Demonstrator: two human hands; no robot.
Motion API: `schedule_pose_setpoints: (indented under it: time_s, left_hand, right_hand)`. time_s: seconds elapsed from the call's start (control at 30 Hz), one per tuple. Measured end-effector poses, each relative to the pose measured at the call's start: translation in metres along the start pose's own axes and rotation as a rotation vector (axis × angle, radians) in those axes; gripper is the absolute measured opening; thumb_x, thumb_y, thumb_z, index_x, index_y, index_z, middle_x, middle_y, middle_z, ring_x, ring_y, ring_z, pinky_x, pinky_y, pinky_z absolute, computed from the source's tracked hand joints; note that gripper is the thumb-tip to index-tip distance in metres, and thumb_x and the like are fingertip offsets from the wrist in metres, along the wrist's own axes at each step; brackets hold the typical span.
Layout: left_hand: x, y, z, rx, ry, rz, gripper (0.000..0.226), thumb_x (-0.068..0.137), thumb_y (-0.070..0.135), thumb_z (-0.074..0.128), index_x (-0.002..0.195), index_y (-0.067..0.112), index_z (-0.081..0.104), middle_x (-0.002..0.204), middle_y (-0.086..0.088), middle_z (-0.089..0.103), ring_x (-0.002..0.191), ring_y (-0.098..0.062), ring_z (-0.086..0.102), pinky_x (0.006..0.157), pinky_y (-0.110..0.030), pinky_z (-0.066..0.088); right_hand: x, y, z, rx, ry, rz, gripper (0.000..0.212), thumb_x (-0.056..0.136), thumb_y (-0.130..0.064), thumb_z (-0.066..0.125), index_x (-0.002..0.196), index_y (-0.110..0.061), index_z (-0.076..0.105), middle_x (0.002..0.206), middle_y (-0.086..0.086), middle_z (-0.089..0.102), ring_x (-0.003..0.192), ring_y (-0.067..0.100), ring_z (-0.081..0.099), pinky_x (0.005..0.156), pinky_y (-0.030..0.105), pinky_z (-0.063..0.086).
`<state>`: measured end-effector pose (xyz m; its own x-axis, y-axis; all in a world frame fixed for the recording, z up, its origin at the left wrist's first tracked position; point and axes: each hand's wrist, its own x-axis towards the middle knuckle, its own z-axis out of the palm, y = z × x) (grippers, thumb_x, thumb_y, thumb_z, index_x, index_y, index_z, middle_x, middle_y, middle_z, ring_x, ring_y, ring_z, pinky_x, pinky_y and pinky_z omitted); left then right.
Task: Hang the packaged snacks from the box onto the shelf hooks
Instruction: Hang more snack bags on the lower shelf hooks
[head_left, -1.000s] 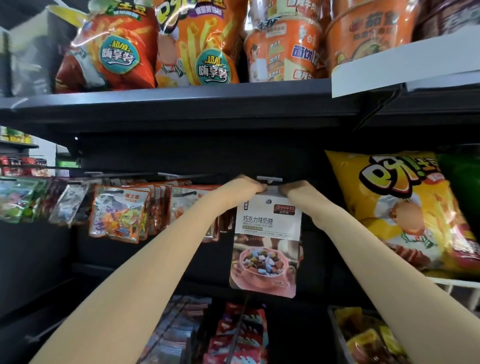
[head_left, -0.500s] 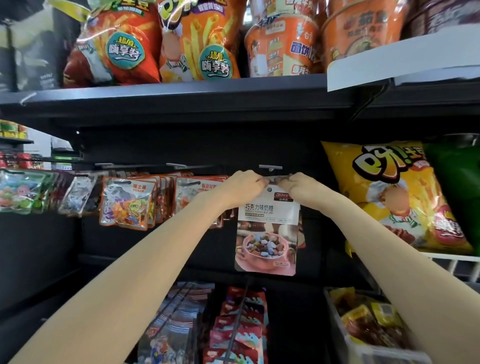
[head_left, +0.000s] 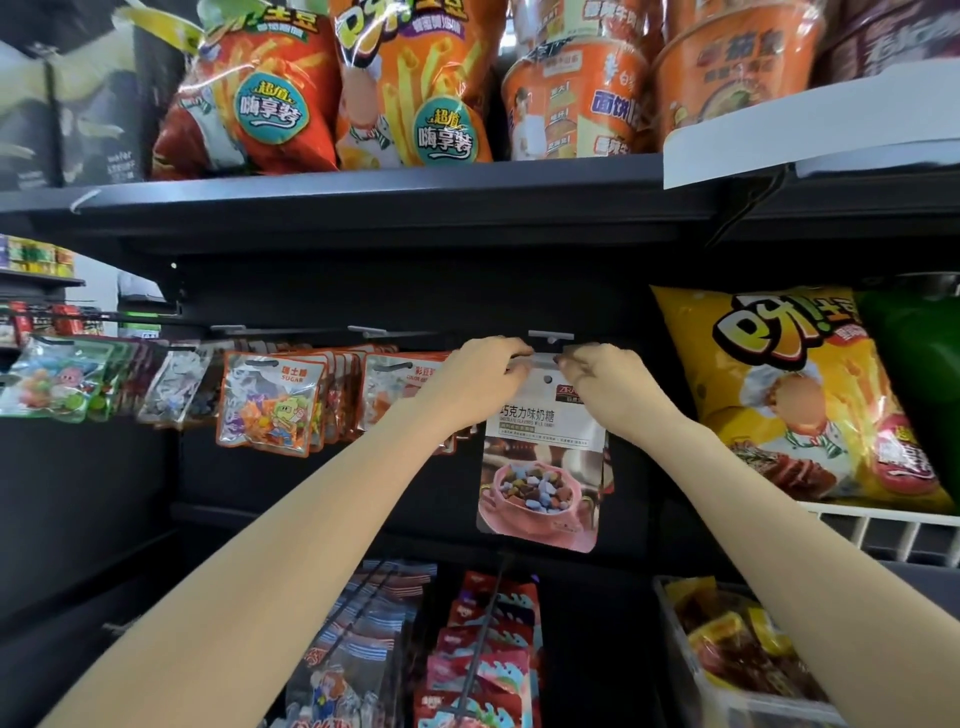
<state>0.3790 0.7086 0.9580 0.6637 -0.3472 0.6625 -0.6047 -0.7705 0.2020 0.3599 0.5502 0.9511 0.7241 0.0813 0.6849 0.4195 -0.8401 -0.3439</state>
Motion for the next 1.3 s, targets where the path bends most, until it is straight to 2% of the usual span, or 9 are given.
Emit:
schedule_pose_setpoints:
  time_s: [0.07, 0.17, 0.33, 0.5, 0.6, 0.83, 0.93, 1.1, 1.3]
  left_hand:
    - [-0.005, -0.004, -0.001, 0.011, 0.076, 0.011, 0.033, 0.097, 0.023, 0.046, 0.128, 0.018, 0.054, 0.127, -0.002, 0.057, 0.113, -0.016, 0.055, 0.095, -0.034, 0.046]
    - [-0.016, -0.006, -0.005, 0.082, 0.182, 0.036, 0.031, 0.095, 0.021, 0.05, 0.125, 0.019, 0.056, 0.126, 0.0, 0.056, 0.117, -0.015, 0.051, 0.1, -0.036, 0.042]
    - [-0.034, -0.018, -0.012, 0.154, 0.329, 0.066, 0.028, 0.095, 0.022, 0.049, 0.122, 0.019, 0.056, 0.125, 0.003, 0.054, 0.118, -0.012, 0.048, 0.098, -0.029, 0.037]
    - [-0.059, -0.059, -0.022, 0.137, 0.246, 0.197, 0.029, 0.092, 0.015, 0.052, 0.121, 0.017, 0.058, 0.122, 0.003, 0.055, 0.111, -0.008, 0.048, 0.093, -0.018, 0.035]
    - [-0.073, -0.094, -0.024, 0.209, 0.241, 0.291, 0.022, 0.084, 0.007, 0.06, 0.104, 0.014, 0.063, 0.106, 0.001, 0.059, 0.096, -0.007, 0.048, 0.085, -0.025, 0.044]
    - [-0.068, -0.135, -0.028, -0.11, 0.216, -0.146, 0.046, 0.089, 0.017, 0.06, 0.132, 0.01, 0.043, 0.133, -0.004, 0.044, 0.123, -0.019, 0.047, 0.101, -0.027, 0.041]
    - [-0.049, -0.137, -0.029, -0.361, 0.102, -0.322, 0.071, 0.084, 0.031, 0.068, 0.141, 0.011, 0.032, 0.136, -0.002, 0.047, 0.124, -0.02, 0.048, 0.099, -0.035, 0.045]
    - [-0.033, -0.138, -0.028, -0.556, -0.015, -0.435, 0.046, 0.088, 0.021, 0.064, 0.129, 0.012, 0.046, 0.124, -0.003, 0.057, 0.119, -0.02, 0.052, 0.089, -0.027, 0.04]
    - [-0.009, -0.149, -0.029, -0.53, -0.055, -0.397, 0.084, 0.08, 0.025, 0.073, 0.147, 0.013, 0.024, 0.139, -0.006, 0.046, 0.127, -0.025, 0.045, 0.105, -0.035, 0.038]
  right_hand:
    - [-0.008, -0.003, 0.002, -0.074, 0.14, -0.087, 0.028, 0.099, -0.016, 0.042, 0.115, -0.012, 0.064, 0.112, 0.004, 0.062, 0.106, 0.02, 0.054, 0.085, 0.028, 0.045]
    - [-0.018, -0.015, 0.002, -0.136, 0.262, -0.186, 0.029, 0.098, -0.016, 0.042, 0.114, -0.011, 0.065, 0.111, 0.003, 0.062, 0.105, 0.014, 0.051, 0.083, 0.022, 0.04]
    - [-0.028, -0.042, 0.003, -0.109, 0.143, -0.189, 0.028, 0.099, -0.022, 0.041, 0.083, -0.013, 0.062, 0.082, 0.001, 0.064, 0.08, 0.016, 0.061, 0.067, 0.026, 0.046]
    - [-0.037, -0.079, 0.02, -0.338, 0.15, -0.284, 0.034, 0.1, -0.027, 0.034, 0.106, -0.014, 0.064, 0.103, 0.001, 0.064, 0.096, 0.018, 0.058, 0.081, 0.03, 0.047]
    - [-0.033, -0.098, 0.045, -0.265, 0.1, -0.295, 0.031, 0.1, -0.024, 0.037, 0.099, -0.01, 0.064, 0.097, 0.001, 0.06, 0.093, 0.018, 0.054, 0.078, 0.033, 0.048]
    - [-0.004, -0.11, 0.105, 0.173, 0.008, 0.078, 0.045, 0.094, -0.019, 0.052, 0.136, -0.013, 0.038, 0.128, 0.009, 0.045, 0.098, 0.013, 0.045, 0.067, 0.012, 0.037]
    - [0.011, -0.103, 0.116, 0.363, 0.001, 0.265, 0.061, 0.089, -0.022, 0.059, 0.141, -0.016, 0.028, 0.13, 0.008, 0.05, 0.108, 0.02, 0.051, 0.082, 0.023, 0.044]
    - [0.035, -0.093, 0.125, 0.466, -0.025, 0.322, 0.092, 0.087, -0.018, 0.064, 0.152, -0.017, -0.001, 0.13, 0.002, 0.052, 0.119, 0.021, 0.052, 0.098, 0.031, 0.044]
    - [0.066, -0.093, 0.133, 0.409, -0.052, 0.376, 0.077, 0.085, -0.025, 0.066, 0.148, -0.023, 0.022, 0.141, 0.013, 0.041, 0.127, 0.03, 0.045, 0.107, 0.044, 0.038]
